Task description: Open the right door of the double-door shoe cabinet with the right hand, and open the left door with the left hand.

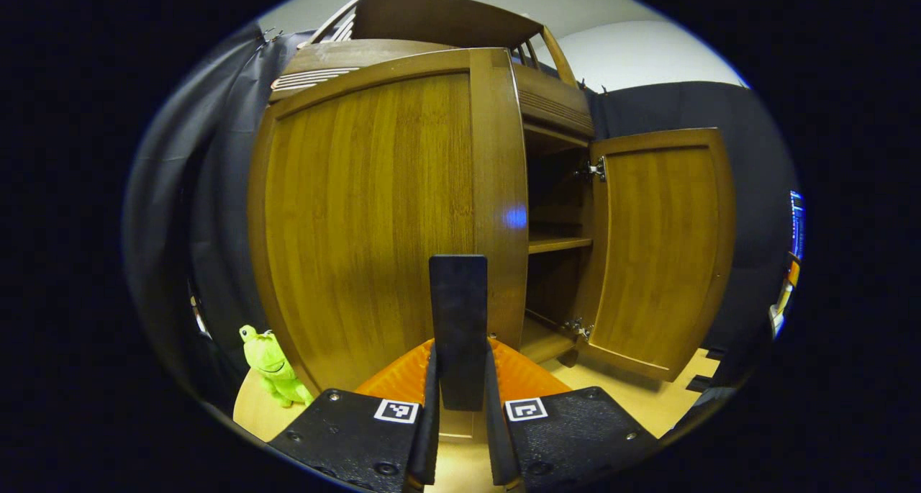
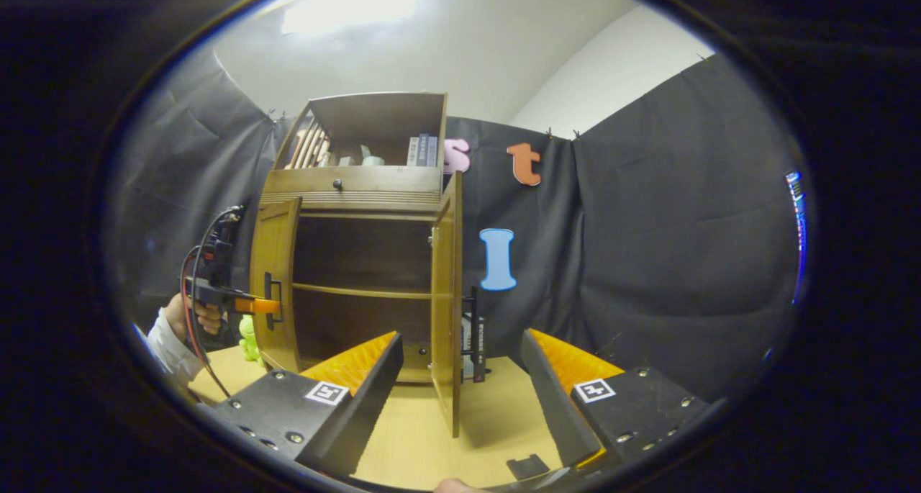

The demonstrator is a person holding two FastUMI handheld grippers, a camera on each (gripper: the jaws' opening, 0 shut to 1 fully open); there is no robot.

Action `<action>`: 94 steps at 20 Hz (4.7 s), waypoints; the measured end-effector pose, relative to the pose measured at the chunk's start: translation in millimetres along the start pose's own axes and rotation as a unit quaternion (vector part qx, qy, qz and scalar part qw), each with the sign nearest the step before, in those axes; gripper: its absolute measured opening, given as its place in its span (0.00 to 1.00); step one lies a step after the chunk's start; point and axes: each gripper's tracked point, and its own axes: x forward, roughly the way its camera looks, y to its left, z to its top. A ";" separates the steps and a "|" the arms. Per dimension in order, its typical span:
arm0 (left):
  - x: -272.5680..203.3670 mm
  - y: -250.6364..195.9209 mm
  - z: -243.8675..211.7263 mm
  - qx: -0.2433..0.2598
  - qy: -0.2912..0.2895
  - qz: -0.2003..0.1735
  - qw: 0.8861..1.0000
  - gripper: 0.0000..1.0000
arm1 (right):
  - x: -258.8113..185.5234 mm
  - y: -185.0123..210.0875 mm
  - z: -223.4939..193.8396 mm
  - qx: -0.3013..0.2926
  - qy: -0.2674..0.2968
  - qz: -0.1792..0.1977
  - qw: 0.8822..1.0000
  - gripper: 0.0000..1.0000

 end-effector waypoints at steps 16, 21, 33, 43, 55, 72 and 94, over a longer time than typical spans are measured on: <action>-93.5 56.9 -1.6 0.019 -0.013 0.030 0.999 0.27 | 58.9 106.5 -6.6 0.024 -0.013 0.075 0.997 0.98; -105.7 69.4 -2.0 0.026 -0.012 0.043 0.999 0.26 | 59.4 119.1 0.4 0.016 -0.025 0.086 0.996 0.98; -131.1 108.8 -2.0 0.013 -0.013 0.106 0.994 0.17 | 63.2 128.8 31.4 0.062 -0.049 0.101 0.992 0.98; -154.3 166.7 -1.9 0.031 -0.023 0.170 0.985 0.00 | 91.6 151.8 16.2 0.067 -0.003 0.113 0.991 0.98; -159.3 181.4 -1.5 0.028 -0.049 0.155 0.986 0.07 | 87.4 170.5 -38.9 0.083 0.053 0.116 0.988 0.98; -212.5 99.6 50.2 -0.011 -0.144 0.224 0.964 0.52 | 60.1 108.4 -42.8 0.124 0.034 0.072 0.989 1.00; -52.8 -27.2 69.9 0.007 -0.092 0.165 0.982 0.93 | 91.5 99.3 -20.6 0.057 0.043 0.031 0.997 0.99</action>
